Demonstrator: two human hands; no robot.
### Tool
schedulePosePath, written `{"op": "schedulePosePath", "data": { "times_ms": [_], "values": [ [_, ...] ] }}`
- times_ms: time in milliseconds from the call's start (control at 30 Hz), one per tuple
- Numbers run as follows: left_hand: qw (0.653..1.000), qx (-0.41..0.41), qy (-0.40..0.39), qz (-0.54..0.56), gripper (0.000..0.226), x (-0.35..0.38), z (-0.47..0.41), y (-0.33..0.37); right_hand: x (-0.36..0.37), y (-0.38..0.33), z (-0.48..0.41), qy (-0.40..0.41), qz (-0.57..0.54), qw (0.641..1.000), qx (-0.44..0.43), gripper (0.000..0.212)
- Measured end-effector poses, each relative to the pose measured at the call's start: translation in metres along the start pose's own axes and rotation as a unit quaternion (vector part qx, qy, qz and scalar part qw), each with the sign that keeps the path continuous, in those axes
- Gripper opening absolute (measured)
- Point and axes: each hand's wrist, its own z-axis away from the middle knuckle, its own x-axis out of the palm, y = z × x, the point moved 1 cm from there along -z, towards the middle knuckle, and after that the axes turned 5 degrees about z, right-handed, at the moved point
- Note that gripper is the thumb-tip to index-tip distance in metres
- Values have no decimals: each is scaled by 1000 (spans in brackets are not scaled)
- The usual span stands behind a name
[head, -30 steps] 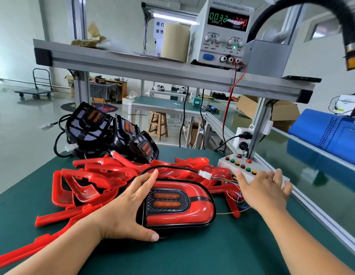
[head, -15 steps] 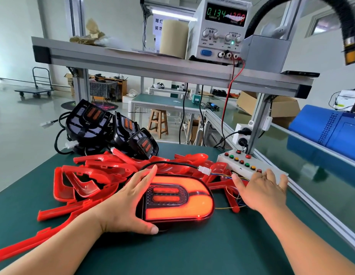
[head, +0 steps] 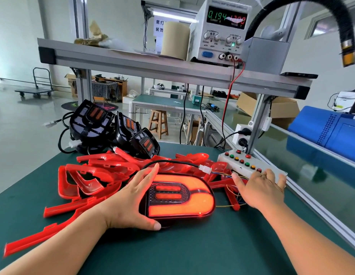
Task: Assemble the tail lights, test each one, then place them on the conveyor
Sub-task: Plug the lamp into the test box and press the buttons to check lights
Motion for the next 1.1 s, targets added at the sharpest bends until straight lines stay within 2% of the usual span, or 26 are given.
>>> {"op": "schedulePosePath", "data": {
  "times_ms": [267,767,933,1100],
  "values": [
    [1000,-1,0,10,138,0,1,1,-1,4,2,13,-9,1000,-6,94],
    [1000,-1,-3,-5,140,-1,0,1,0,5,6,18,5,1000,-11,102],
    [1000,-2,-6,-4,138,-1,-1,0,1,5,6,22,7,1000,-11,114],
    [1000,-5,-7,-3,140,-1,-1,-1,5,6,4,17,-2,1000,-13,98]
  ]
}}
